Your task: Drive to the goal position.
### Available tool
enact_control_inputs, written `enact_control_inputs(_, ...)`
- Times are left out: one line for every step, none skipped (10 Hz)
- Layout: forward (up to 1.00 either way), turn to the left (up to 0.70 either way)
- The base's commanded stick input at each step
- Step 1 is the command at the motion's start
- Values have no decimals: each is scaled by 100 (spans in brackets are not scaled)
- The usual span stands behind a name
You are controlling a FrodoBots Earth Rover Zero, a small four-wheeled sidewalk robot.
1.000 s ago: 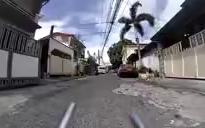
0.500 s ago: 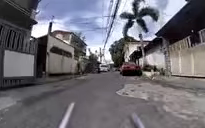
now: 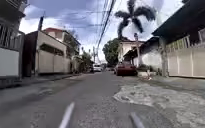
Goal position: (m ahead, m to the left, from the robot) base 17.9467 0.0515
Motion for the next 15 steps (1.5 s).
enact_control_inputs(100, 0)
enact_control_inputs(100, 0)
enact_control_inputs(100, 0)
enact_control_inputs(100, 0)
enact_control_inputs(100, 0)
enact_control_inputs(100, 0)
enact_control_inputs(100, 0)
enact_control_inputs(100, 0)
enact_control_inputs(90, 0)
enact_control_inputs(85, 0)
enact_control_inputs(85, 0)
enact_control_inputs(85, 0)
enact_control_inputs(85, 0)
enact_control_inputs(85, 0)
enact_control_inputs(85, 0)
